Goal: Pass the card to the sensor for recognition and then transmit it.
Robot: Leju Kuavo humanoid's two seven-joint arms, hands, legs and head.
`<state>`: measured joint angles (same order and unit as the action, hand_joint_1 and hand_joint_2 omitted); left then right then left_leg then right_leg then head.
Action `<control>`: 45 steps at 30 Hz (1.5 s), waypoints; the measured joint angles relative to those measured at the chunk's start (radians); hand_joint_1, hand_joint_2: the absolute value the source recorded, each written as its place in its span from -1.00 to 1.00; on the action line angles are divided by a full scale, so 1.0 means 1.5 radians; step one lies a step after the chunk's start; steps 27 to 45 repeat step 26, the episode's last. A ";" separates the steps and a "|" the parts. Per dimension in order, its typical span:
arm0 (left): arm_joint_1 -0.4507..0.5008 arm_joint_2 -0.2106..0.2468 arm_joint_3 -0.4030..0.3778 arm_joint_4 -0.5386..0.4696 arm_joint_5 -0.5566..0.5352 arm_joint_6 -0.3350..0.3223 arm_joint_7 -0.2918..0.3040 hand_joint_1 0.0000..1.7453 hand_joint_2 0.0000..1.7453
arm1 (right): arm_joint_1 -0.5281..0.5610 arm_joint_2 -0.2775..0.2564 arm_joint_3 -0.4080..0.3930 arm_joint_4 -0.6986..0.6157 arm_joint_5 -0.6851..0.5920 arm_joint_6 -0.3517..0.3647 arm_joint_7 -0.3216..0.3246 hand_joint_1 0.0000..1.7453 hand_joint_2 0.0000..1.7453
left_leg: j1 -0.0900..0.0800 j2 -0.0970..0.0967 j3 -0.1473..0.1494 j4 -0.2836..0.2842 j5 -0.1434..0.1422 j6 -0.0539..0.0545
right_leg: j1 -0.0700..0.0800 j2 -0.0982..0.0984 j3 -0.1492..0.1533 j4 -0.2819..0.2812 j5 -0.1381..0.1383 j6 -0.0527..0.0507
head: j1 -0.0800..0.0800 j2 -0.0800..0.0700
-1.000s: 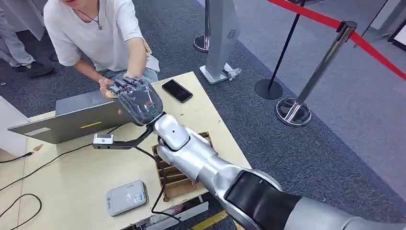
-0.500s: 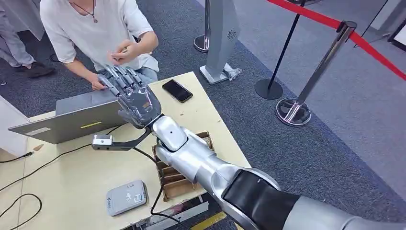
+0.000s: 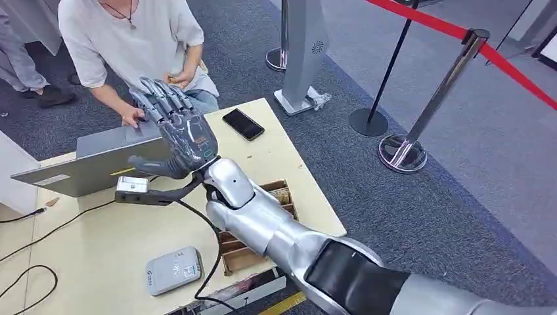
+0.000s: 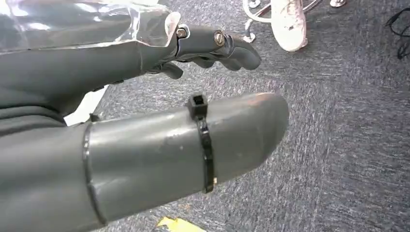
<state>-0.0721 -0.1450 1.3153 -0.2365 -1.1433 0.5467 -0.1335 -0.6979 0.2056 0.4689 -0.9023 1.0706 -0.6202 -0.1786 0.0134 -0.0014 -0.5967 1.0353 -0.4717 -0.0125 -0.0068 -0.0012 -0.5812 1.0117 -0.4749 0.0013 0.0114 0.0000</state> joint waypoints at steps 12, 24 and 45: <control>0.004 -0.001 0.006 0.000 0.009 -0.001 -0.009 -1.00 -1.00 | 0.149 -0.046 0.019 -0.313 -0.591 0.405 -0.116 -1.00 -1.00 | 0.000 0.000 0.000 0.000 0.000 0.000 | 0.000 0.000 0.000 0.000 0.000 0.000 | 0.000 0.000; 0.005 -0.004 0.005 0.000 -0.005 -0.002 -0.022 -1.00 -1.00 | 0.338 -0.079 0.021 -0.472 -0.698 0.442 -0.188 -1.00 -1.00 | 0.000 0.000 0.000 0.000 -0.001 0.000 | 0.000 0.000 0.000 0.000 -0.001 0.000 | 0.000 0.000; 0.005 -0.004 0.005 0.000 -0.008 -0.002 -0.018 -1.00 -1.00 | 0.360 -0.083 0.021 -0.488 -0.684 0.440 -0.190 -1.00 -1.00 | 0.000 0.000 0.000 0.000 -0.001 0.000 | 0.000 0.000 0.000 0.000 -0.001 0.000 | 0.000 0.000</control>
